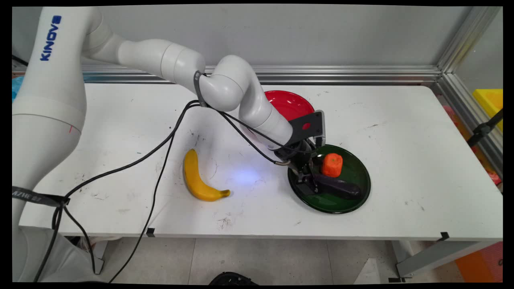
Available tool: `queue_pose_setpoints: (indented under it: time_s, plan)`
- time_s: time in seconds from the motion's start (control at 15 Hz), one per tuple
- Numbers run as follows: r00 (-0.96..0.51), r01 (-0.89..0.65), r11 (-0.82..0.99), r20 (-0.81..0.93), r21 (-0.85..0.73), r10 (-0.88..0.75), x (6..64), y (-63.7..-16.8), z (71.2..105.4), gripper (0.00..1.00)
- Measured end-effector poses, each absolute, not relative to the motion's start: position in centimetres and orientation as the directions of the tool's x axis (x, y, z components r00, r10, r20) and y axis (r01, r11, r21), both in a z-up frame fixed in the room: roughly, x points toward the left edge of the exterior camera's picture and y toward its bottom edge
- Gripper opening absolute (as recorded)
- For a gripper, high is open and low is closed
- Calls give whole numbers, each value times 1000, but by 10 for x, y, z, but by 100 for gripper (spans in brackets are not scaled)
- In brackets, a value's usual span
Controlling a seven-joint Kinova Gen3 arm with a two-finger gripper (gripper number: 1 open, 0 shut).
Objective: Pick up the eggplant from the green plate, then place the picked object on the red plate
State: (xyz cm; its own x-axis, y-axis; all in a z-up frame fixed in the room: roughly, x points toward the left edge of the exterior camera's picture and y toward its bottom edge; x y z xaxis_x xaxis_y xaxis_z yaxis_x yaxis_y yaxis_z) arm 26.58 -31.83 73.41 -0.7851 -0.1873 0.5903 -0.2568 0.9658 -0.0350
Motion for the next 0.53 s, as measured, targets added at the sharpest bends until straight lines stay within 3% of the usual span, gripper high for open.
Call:
queue_pose_setpoints:
  time_s: [0.07,0.53]
  plan:
    - [-786,-255,966,589,-32,-188,265,-318,733,0]
    - [-782,-244,970,593,-10,-191,263,-317,734,0]
